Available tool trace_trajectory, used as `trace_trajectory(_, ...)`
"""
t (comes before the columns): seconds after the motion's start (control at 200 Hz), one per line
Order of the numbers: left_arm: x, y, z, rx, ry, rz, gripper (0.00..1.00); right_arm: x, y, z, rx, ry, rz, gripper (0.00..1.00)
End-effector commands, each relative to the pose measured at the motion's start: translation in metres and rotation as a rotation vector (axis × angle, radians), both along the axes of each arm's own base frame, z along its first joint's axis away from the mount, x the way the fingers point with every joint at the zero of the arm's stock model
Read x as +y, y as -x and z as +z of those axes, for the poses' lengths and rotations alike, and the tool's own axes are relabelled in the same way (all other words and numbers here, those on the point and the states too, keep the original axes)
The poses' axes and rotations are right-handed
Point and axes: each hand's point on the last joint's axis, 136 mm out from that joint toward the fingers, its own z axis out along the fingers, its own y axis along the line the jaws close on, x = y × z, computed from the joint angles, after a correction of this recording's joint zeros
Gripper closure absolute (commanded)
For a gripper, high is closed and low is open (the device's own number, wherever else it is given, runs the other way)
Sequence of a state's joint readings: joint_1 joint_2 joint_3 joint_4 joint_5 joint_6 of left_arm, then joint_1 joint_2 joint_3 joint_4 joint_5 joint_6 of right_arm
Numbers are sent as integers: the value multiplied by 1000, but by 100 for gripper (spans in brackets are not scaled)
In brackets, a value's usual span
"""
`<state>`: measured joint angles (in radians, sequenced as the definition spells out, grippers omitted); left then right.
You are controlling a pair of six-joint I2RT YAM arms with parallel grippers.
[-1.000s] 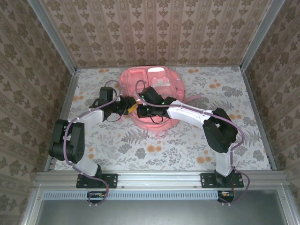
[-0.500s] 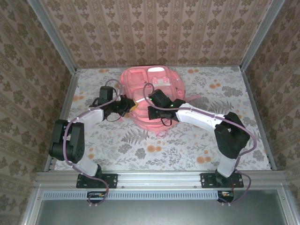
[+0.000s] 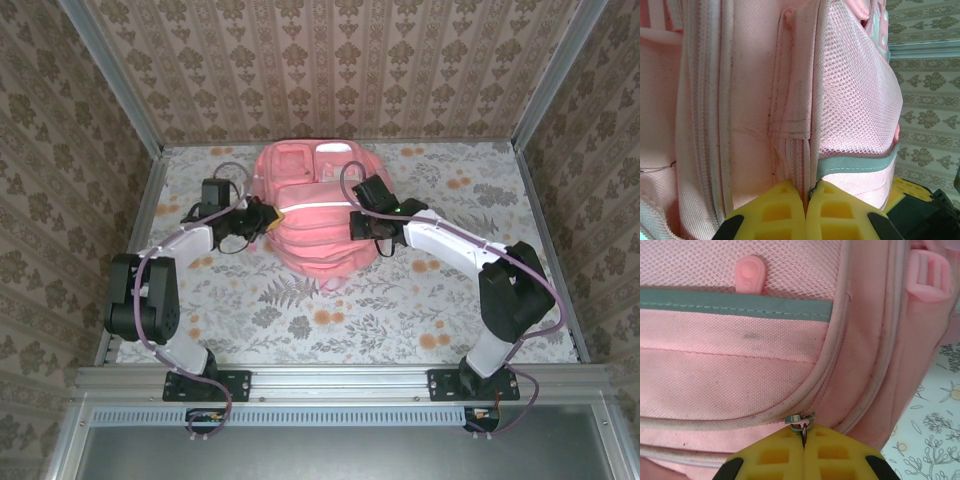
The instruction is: Pack the student bag
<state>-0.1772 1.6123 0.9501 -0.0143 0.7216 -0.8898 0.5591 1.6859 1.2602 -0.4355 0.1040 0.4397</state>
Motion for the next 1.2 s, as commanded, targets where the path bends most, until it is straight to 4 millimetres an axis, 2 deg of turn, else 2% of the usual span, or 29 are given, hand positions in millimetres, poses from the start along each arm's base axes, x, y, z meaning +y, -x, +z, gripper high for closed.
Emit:
trace_trajectory(0.0,46,-34,4,-75,-125,130,100,2,-1,0,18,-8,62,100)
trace_trajectory(0.07,54,-35,9,-78,-139,143,100,29,6,2,36,-80,151,100)
trace_trajectory(0.125,59,-33,15,-83,-145,158,85,50,11,3,45,-132,211,100)
trace_trajectory(0.195,63,-25,20,-82,-158,174,61,78,18,5,57,-192,274,100)
trace_trajectory(0.29,66,-9,26,-74,-152,194,44,113,25,8,70,-263,336,100)
trace_trajectory(0.4,64,10,30,-60,-113,206,38,148,29,14,71,-314,392,100)
trace_trajectory(0.525,48,25,36,-59,-16,185,36,177,31,21,74,-371,438,100)
trace_trajectory(0.67,23,31,35,-34,50,132,36,187,32,23,76,-387,451,100)
trace_trajectory(0.86,9,14,26,-13,83,132,41,183,36,22,81,-383,446,100)
trace_trajectory(0.955,4,10,15,17,71,134,46,178,38,21,81,-373,438,100)
trace_trajectory(1.01,2,11,8,40,67,133,56,175,38,21,77,-361,431,100)
trace_trajectory(1.095,11,8,-4,55,26,180,72,165,39,18,70,-316,414,100)
trace_trajectory(1.195,22,9,-6,48,-25,203,90,142,44,4,63,-215,412,100)
